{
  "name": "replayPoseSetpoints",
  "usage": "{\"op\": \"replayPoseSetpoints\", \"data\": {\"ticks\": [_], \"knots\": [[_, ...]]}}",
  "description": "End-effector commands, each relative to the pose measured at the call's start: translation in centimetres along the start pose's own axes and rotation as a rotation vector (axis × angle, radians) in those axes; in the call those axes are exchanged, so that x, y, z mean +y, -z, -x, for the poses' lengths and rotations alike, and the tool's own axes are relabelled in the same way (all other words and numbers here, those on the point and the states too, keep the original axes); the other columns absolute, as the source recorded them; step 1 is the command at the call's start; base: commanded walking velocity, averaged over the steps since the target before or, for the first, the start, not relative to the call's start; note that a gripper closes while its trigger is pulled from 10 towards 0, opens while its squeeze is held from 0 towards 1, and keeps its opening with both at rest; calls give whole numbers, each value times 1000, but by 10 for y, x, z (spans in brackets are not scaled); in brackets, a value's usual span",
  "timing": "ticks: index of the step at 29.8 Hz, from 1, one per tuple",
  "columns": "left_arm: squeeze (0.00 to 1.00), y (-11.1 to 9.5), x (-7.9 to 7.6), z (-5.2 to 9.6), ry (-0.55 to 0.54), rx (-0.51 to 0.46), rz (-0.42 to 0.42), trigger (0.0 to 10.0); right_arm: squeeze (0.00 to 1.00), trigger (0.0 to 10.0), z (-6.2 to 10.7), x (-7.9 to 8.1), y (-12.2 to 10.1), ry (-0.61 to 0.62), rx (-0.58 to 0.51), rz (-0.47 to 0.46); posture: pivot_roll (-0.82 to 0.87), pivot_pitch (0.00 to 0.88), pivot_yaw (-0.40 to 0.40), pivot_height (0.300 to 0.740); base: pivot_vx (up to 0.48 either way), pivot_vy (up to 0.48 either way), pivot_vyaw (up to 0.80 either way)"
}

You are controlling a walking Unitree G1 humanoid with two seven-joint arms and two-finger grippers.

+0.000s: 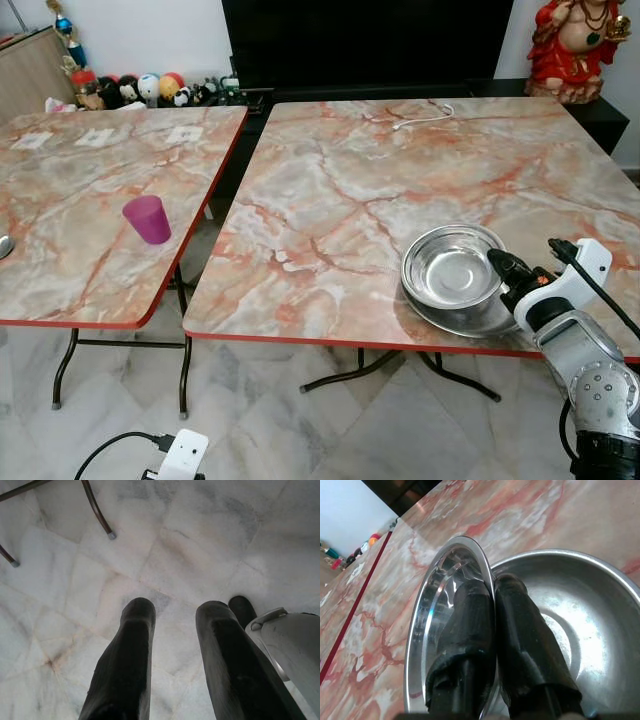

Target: Setting the table

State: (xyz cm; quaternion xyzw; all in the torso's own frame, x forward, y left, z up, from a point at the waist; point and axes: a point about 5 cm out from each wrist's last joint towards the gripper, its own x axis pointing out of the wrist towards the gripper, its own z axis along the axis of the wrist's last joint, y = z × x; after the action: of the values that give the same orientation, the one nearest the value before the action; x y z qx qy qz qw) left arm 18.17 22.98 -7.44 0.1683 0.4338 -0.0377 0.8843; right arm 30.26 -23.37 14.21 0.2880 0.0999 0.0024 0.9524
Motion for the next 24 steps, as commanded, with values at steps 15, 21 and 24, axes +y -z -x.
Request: {"op": "replayPoseSetpoints", "data": {"ticks": [15,21,24], "knots": [[0,10,5,3,-5,31,4,10000,0,10000,-8,-7,7,37,4,-21,-96,0,51,740,0,0,0],[0,10,5,3,-3,30,4,10000,0,10000,-10,-5,-2,18,-54,-86,-89,0,52,740,0,0,0],[0,9,4,3,-2,29,4,10000,0,10000,-11,-4,-8,-6,-97,-164,-88,0,52,740,0,0,0]]}}
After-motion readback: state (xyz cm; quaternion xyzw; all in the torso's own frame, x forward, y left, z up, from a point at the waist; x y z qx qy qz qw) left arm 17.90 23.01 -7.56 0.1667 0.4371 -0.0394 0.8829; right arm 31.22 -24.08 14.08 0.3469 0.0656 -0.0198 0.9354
